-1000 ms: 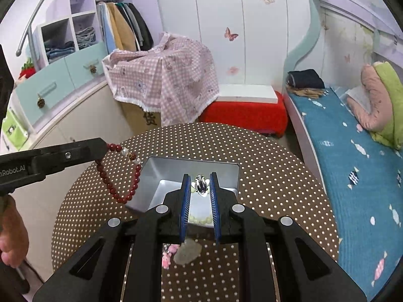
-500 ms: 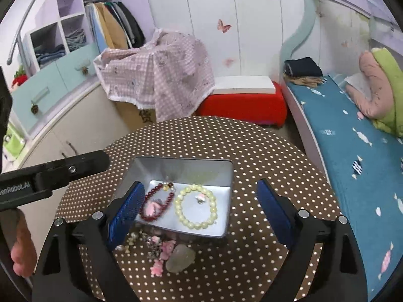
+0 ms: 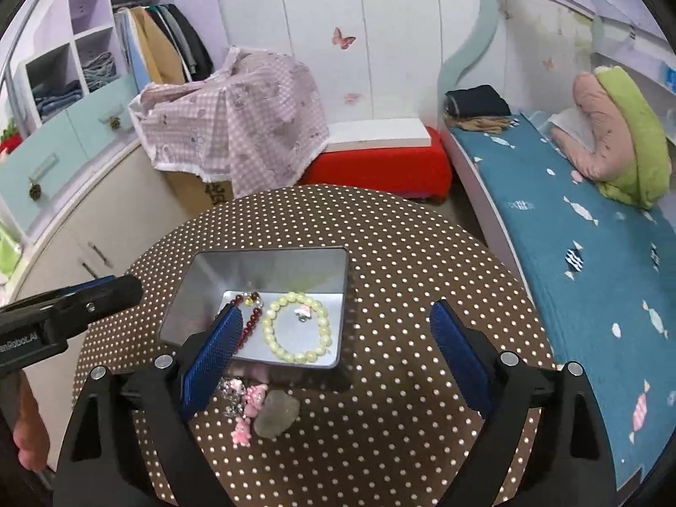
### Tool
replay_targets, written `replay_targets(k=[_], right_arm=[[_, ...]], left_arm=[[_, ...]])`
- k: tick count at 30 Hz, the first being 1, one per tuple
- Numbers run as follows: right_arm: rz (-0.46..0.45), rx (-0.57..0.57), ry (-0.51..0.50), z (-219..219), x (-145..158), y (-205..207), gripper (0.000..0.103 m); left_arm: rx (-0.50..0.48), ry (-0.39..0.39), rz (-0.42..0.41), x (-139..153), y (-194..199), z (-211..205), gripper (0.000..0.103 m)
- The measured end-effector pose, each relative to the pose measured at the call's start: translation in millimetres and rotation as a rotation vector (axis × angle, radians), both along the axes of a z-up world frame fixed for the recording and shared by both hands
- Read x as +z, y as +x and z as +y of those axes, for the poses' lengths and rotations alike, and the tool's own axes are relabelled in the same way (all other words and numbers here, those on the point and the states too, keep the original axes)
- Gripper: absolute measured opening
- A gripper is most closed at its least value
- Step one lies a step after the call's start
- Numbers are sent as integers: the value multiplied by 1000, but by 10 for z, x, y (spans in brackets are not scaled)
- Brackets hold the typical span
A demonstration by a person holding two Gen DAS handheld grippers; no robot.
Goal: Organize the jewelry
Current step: 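Lower both held items into the grey tin box and open both tools, then grasp a white pearl with the left tool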
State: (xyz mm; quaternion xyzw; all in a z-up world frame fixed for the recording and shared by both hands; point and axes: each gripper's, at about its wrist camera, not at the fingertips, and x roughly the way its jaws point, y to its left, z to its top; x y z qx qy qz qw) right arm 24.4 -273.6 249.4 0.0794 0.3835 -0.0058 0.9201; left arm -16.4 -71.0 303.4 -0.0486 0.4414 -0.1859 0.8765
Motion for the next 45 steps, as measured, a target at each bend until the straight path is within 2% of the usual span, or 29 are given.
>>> replay_targets(k=[14, 20, 33, 45], right_arm=[[59, -42, -22, -58, -133, -362, 87], [83, -28, -26, -29, -244, -531, 87], [184, -21, -50, 64, -711, -708, 87], [213, 9, -52, 186, -806, -610, 87]], left_arm=[[29, 51, 30, -140, -193, 178, 43], [36, 58, 83, -366, -271, 252, 43], [7, 91, 220, -937, -337, 216, 44], [10, 143, 160, -1012, -329, -4, 43]])
